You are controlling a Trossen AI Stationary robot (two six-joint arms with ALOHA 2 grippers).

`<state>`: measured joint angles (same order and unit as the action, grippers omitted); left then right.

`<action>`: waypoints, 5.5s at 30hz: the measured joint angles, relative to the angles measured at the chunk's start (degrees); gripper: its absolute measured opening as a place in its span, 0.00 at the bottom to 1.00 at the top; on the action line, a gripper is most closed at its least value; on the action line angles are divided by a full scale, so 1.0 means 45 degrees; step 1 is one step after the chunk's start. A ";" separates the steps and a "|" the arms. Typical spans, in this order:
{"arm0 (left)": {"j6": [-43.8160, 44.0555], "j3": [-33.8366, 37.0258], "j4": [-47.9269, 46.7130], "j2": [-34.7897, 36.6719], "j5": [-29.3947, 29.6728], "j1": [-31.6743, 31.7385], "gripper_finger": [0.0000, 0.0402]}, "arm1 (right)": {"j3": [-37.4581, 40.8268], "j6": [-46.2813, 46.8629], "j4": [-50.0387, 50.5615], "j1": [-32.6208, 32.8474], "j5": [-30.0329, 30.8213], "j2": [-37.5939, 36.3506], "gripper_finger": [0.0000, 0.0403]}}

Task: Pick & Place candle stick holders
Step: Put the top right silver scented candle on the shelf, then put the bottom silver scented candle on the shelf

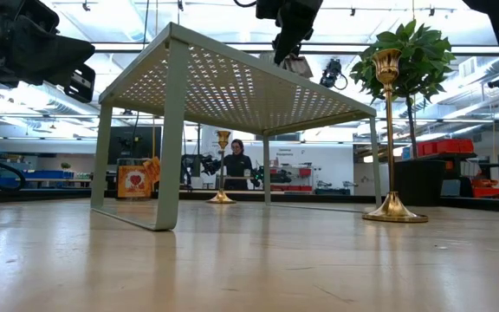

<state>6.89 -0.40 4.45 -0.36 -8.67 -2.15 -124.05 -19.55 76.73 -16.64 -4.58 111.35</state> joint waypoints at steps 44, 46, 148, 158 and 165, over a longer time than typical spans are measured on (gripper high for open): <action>-0.0002 0.0001 -0.0007 0.0000 0.0000 -0.0002 0.06 | -0.1385 -0.0194 0.0951 0.0476 0.0342 0.0832 0.91; 0.0001 -0.0001 -0.0005 0.0000 0.0000 0.0000 0.06 | -0.1224 -0.0188 0.0743 0.0476 0.0343 0.0841 0.91; 0.0001 0.0002 -0.0005 0.0000 0.0000 -0.0002 0.06 | -0.0306 0.0799 -0.0195 0.0457 0.1122 0.0845 0.99; -0.0002 0.0000 -0.0005 0.0004 -0.0001 -0.0002 0.06 | -0.0602 0.0809 -0.0038 0.0461 0.1132 0.0842 0.99; -0.0004 0.0001 -0.0005 0.0001 -0.0004 0.0000 0.06 | -0.1233 0.0915 0.0228 0.0461 0.1127 0.0831 0.99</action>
<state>6.87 -0.40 4.43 -0.35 -8.68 -2.15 -129.60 -15.43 77.76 -14.57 0.49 115.09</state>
